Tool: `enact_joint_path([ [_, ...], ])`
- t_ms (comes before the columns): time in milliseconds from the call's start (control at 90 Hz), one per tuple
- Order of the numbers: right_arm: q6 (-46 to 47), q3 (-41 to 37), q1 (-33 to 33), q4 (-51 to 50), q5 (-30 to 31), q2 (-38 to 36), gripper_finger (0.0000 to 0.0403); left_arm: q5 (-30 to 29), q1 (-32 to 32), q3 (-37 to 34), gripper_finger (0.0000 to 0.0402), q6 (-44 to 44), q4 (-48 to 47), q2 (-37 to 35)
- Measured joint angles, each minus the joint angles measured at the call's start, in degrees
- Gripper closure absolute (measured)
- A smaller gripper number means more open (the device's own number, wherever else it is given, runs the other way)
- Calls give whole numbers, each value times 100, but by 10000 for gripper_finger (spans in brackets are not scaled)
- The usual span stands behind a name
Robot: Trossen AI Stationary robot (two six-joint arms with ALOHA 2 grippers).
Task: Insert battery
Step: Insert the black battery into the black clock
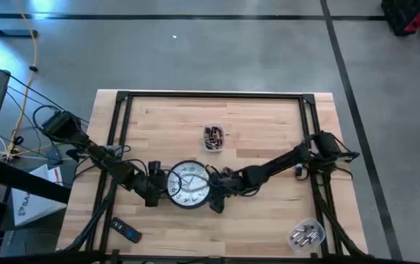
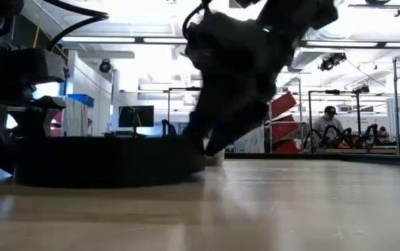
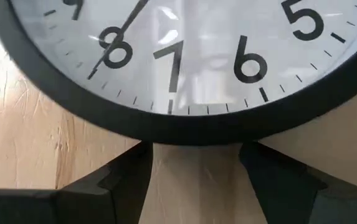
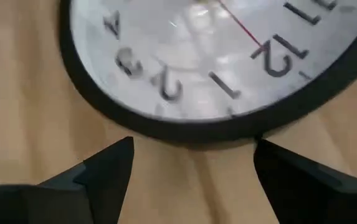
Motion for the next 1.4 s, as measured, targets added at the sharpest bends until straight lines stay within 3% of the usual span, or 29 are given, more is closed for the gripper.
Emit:
enact_joint_path([
  [200,-1150,-2,156,-361,1091,15,110,33,27,1,170,6,-13,-2],
  [378,-1345,-6,-32,-226,770,293,110,252,194,12,170,1,40,63],
  [556,-1877,-9,-2,1,1162,392,110,486,357,25,170,49,171,216],
  [933,-3961,-35,451,371,3277,640,110,973,724,46,170,160,232,190],
  [1178,-3981,-37,673,524,4452,748,110,1101,791,148,170,219,292,203],
  [1400,-3857,-35,755,506,4878,745,110,1152,789,150,170,140,315,203],
])
